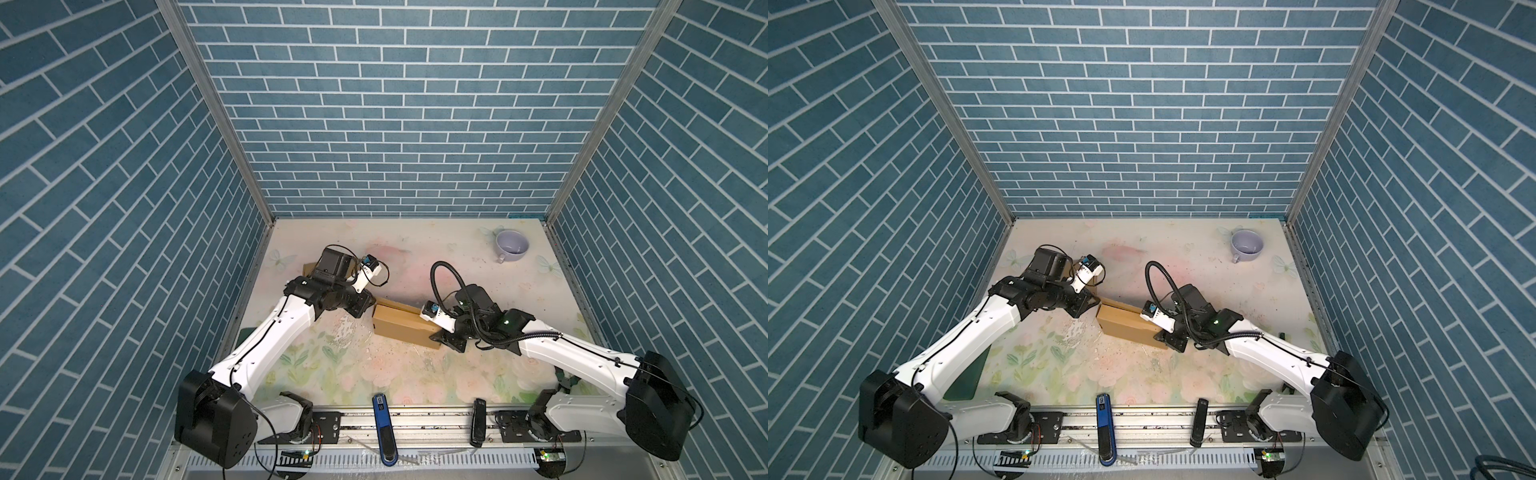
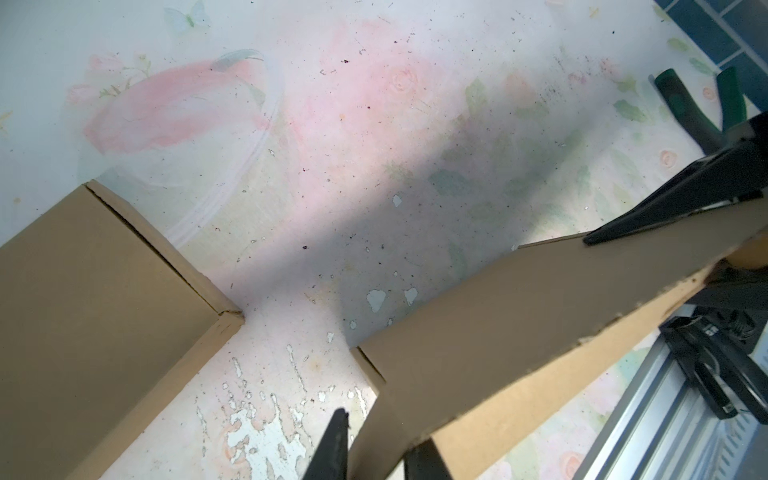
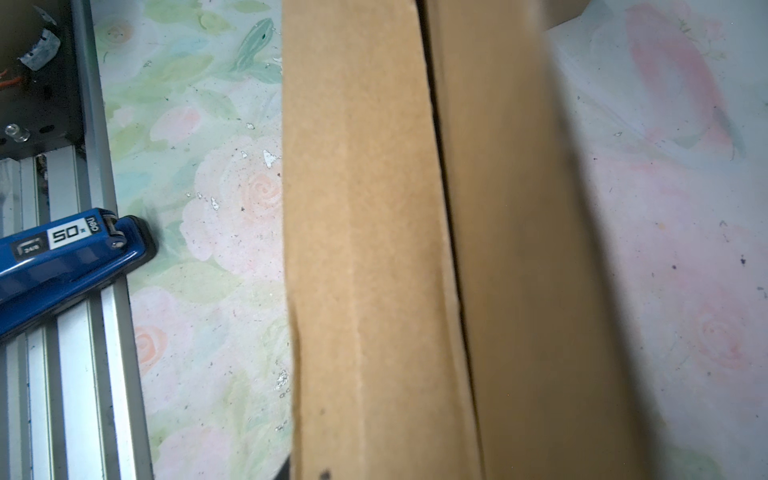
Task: Fold the paper box
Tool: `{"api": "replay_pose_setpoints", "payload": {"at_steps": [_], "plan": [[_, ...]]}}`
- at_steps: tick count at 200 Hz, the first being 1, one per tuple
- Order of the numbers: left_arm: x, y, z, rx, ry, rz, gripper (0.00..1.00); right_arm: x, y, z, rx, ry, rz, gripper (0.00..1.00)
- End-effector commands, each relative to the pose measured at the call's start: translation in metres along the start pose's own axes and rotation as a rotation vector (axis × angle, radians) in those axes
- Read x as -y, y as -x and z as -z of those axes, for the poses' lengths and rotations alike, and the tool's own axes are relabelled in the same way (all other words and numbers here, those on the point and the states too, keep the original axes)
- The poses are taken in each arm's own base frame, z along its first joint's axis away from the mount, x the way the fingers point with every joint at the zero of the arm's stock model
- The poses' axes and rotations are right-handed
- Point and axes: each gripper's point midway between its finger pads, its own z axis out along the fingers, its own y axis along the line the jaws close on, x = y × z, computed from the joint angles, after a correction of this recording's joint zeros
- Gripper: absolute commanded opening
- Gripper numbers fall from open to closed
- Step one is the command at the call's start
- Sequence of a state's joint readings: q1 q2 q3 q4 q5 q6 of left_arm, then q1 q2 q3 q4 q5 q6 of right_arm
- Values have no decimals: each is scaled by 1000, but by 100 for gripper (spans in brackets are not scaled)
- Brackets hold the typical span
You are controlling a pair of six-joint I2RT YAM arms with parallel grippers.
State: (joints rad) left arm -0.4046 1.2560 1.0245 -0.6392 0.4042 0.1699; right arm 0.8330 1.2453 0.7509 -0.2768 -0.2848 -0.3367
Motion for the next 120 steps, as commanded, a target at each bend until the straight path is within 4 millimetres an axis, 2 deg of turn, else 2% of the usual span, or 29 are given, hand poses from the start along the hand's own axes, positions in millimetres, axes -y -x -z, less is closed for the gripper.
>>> {"api": "replay_pose_setpoints", "payload": {"at_steps": [1,67,120], "plan": [[7,13,6,39,-14,13,21,1,7,1,14,0,-6,2],[13,11,-1,-15,-41,90,10,3,5,0,-1,-8,-10,1],[18,14,-2,-35,-61,150,7,4,3,-1,-11,-10,-9,1]]}}
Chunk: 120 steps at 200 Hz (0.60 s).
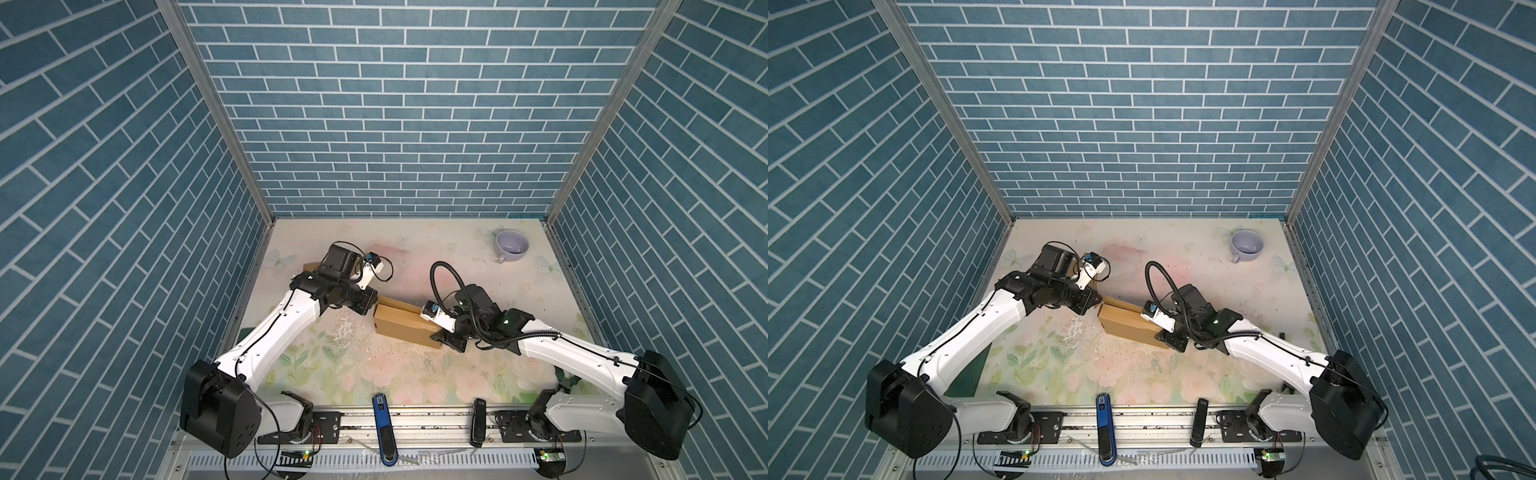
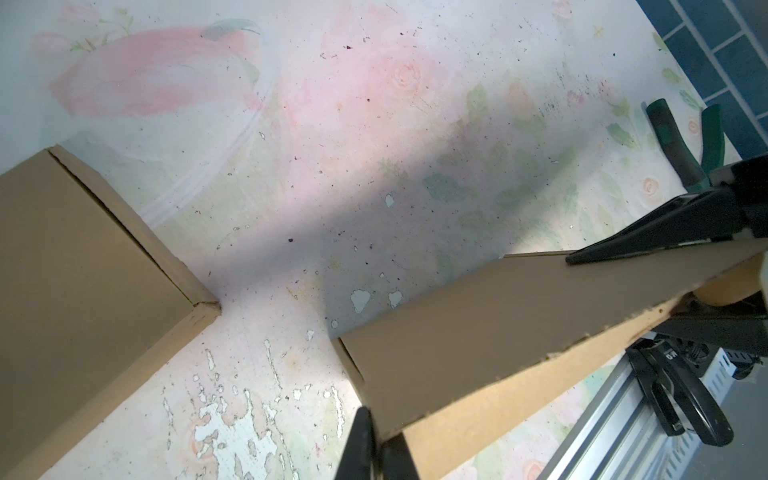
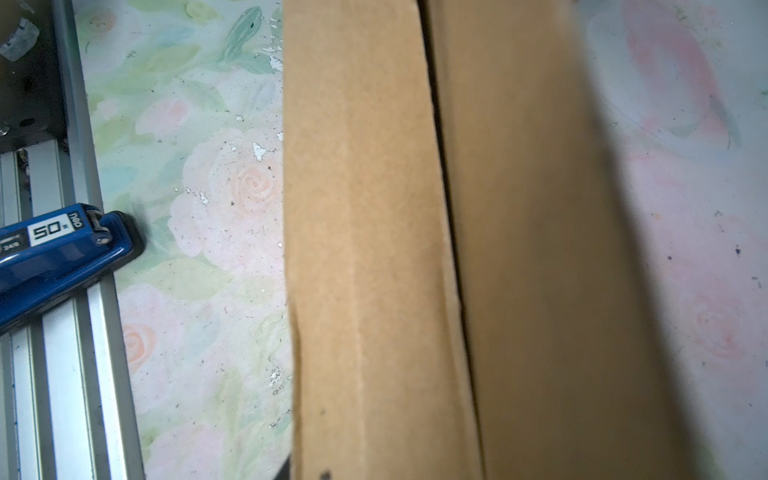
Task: Fold the paper box
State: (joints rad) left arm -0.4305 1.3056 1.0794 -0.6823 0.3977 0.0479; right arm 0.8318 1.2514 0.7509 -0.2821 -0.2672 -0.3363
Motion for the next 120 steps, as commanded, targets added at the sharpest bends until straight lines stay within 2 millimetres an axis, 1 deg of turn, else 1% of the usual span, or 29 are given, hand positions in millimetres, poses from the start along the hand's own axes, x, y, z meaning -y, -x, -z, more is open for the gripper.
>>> {"api": "replay_pose_setpoints", "payload": {"at_steps": [1,56,96,120], "plan": [[14,8,3,4,-49,35,7,1,7,0,5,3,-5,1],[21,5,-1,-16,-62,114,7,2,4,-4,-13,7,-13,1],[19,-4,-9,-24,-34,155,7,3,5,-6,-14,10,-15,1],[20,-3,-11,-4,-37,184,7,2,4,-7,-19,13,-19,1]]}}
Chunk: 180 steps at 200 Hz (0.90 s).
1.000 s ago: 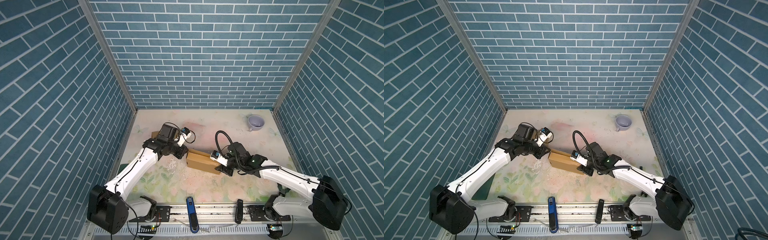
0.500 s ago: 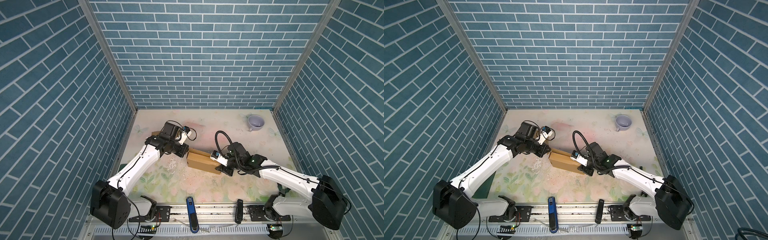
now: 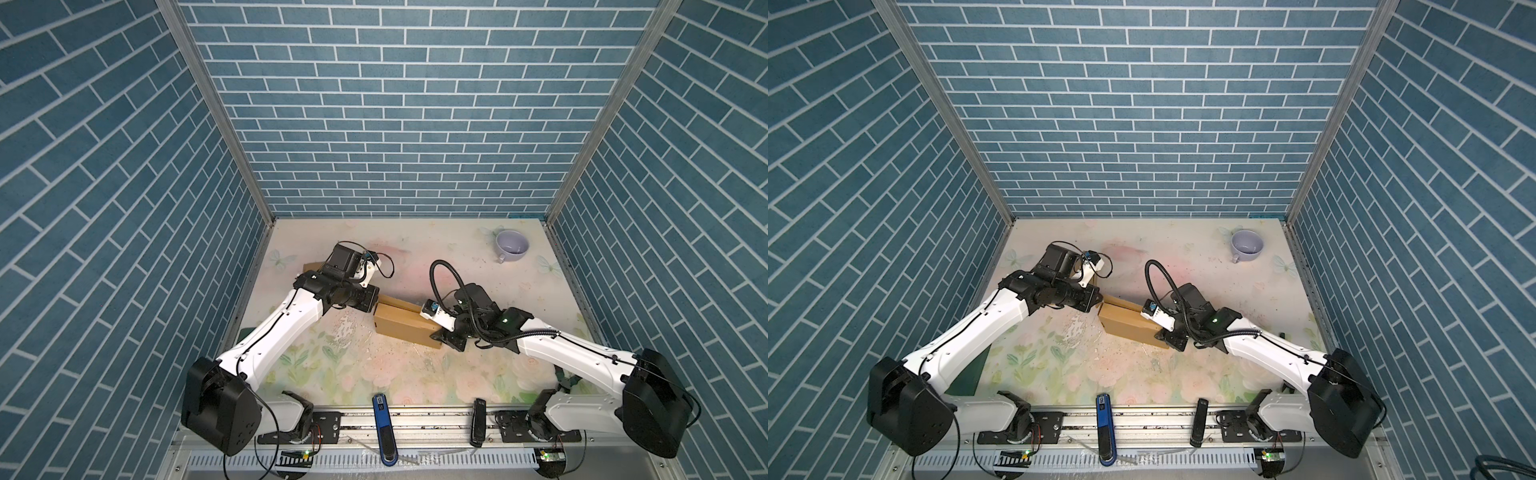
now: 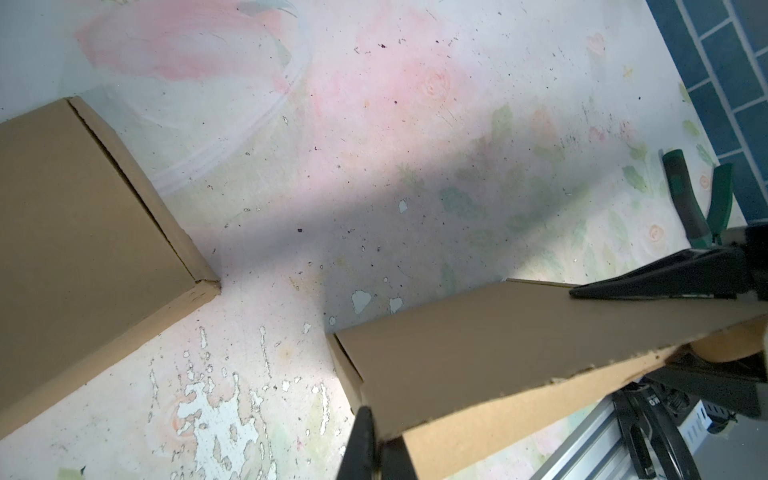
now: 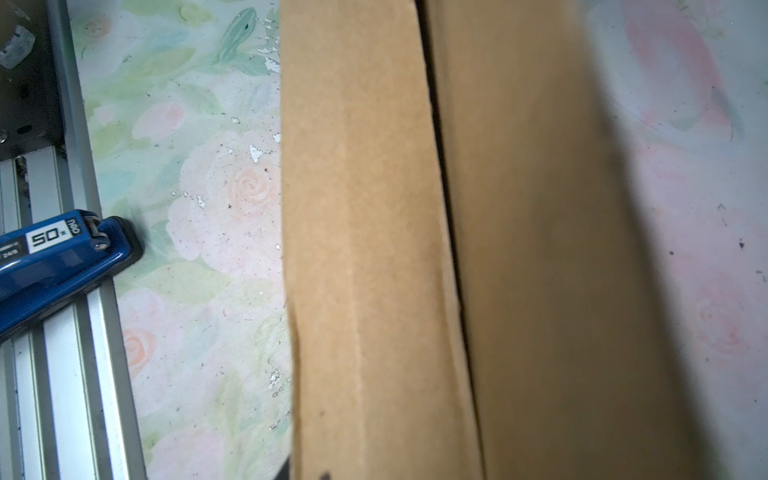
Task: Fold the paper box
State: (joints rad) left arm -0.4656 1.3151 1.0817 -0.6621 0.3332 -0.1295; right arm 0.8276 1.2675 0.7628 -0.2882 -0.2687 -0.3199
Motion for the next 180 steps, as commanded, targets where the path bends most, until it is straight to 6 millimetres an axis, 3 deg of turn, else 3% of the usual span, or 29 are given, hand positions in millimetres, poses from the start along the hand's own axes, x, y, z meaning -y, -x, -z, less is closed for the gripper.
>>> {"api": "replay_pose_setpoints", "payload": {"at_steps": [1,76,129,180], "plan": [[21,-9,-5,-14,-82,38,7,0,4,-5,-11,10,2,1],[22,-14,-16,-8,-76,121,7,2,4,-8,-16,10,-2,1],[21,-28,-24,-43,-45,114,6,1,3,-10,-17,15,-2,1],[7,-45,-31,1,3,109,2,2,2,-11,-18,10,-5,1]]}}
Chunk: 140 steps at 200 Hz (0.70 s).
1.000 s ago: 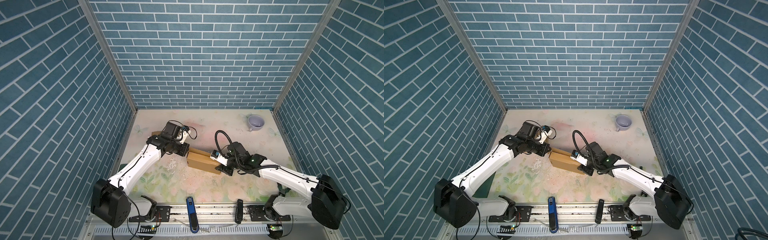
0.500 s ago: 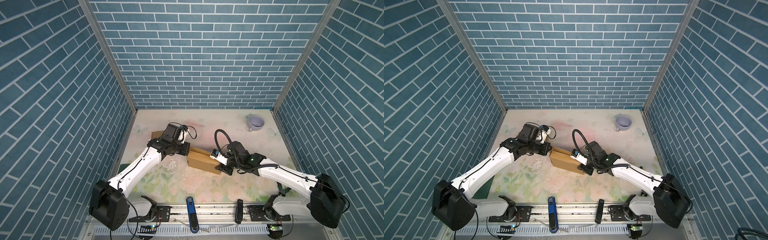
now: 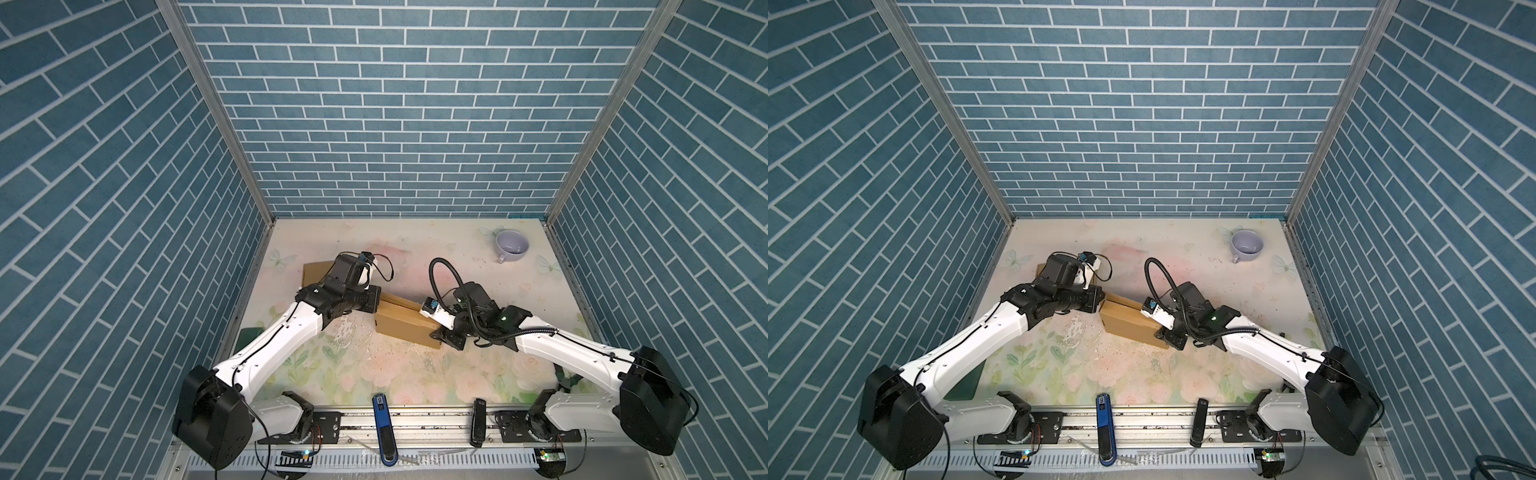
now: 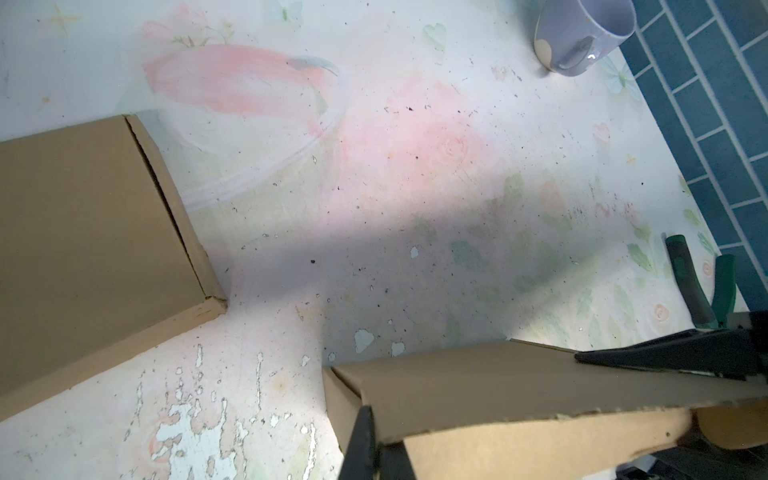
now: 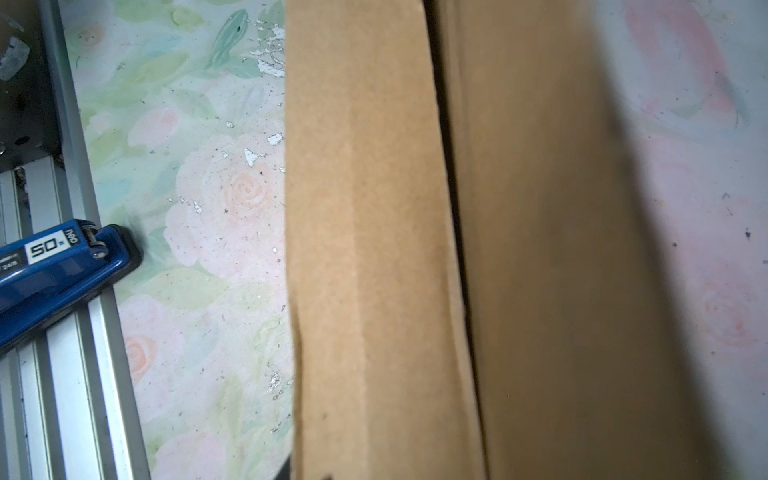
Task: Fold the paper box
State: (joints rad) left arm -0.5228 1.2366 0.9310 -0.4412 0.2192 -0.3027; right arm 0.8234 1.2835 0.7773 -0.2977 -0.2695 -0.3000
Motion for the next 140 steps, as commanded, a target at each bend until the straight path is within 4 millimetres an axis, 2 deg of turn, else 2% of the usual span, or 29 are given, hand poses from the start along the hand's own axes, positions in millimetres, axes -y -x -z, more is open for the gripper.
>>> {"api": "replay_pose_setpoints", "payload": {"at_steps": [1,61,69,72,84,140], "plan": [[5,-52,-14,-148,-37,13,2,0,2,-9,-8,8,21,1],[-6,-64,-26,-80,-25,56,0,5,7,-13,8,-7,2,2],[-5,-61,-27,-62,-24,59,0,6,8,-13,12,-15,1,3],[-9,-69,-29,-75,-14,65,0,7,8,-13,13,-18,0,4],[-14,-72,-32,-68,1,76,0,8,9,-13,18,-25,-4,6],[-27,-78,-32,-40,65,82,0,15,16,-5,70,-82,-30,33]]}}
